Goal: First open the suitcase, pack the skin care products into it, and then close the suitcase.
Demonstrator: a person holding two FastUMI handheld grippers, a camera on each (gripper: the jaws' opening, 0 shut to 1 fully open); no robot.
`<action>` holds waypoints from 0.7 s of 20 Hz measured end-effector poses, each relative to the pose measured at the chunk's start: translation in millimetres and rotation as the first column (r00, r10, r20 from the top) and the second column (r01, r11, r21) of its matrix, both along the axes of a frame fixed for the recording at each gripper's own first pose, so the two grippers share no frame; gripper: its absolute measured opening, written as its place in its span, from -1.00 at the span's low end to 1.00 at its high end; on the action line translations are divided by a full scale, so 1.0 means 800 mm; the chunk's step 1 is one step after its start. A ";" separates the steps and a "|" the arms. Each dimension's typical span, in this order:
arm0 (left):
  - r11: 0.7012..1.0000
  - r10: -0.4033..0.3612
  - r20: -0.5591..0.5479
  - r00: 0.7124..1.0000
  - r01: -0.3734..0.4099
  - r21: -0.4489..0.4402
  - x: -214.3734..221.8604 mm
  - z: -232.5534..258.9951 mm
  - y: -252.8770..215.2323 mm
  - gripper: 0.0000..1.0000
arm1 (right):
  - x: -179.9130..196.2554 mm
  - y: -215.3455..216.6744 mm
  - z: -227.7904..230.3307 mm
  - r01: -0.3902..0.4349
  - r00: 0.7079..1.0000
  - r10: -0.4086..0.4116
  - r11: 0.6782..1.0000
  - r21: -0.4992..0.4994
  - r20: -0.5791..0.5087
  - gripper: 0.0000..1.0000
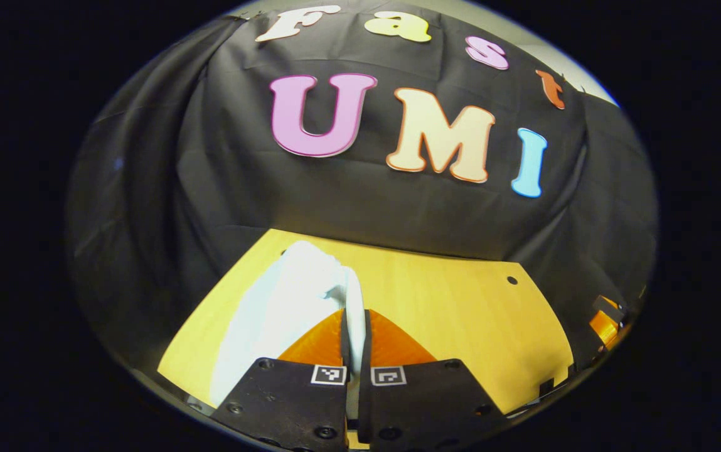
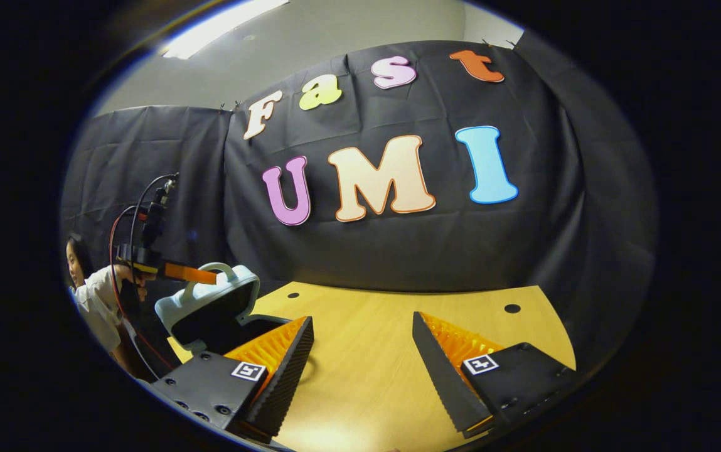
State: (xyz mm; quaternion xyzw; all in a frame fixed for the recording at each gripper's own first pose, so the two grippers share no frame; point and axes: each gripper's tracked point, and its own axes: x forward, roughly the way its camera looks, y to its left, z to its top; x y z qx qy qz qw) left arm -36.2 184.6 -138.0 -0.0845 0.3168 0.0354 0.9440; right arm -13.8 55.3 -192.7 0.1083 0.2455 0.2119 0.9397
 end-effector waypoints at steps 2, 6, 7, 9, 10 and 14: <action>1.000 -0.012 -0.016 1.000 0.011 -0.023 -0.001 -0.024 -0.030 -0.99 | -0.005 -0.013 0.001 -0.004 1.000 0.004 1.000 -0.014 -0.006 0.96; 0.999 -0.029 -0.018 0.999 0.028 -0.029 -0.001 -0.067 -0.070 -1.00 | -0.008 -0.040 0.005 -0.005 1.000 0.004 0.998 -0.055 -0.003 0.96; 0.999 -0.030 -0.029 0.999 0.029 -0.039 -0.001 -0.080 -0.080 -0.99 | -0.009 -0.046 0.006 -0.002 1.000 0.002 0.998 -0.063 -0.001 0.96; 0.998 -0.028 -0.044 0.999 0.026 -0.052 -0.004 -0.103 -0.094 -1.00 | -0.011 -0.054 0.007 0.006 1.000 -0.006 0.998 -0.067 -0.006 0.96; 0.999 -0.034 -0.049 0.998 0.032 -0.042 -0.005 -0.113 -0.101 -1.00 | -0.011 -0.058 0.009 0.013 1.000 -0.013 0.997 -0.071 -0.004 0.95; 0.998 -0.057 -0.044 0.997 0.055 -0.038 -0.006 -0.145 -0.127 -0.82 | -0.007 -0.069 0.021 0.043 0.999 -0.042 0.997 -0.071 0.020 0.96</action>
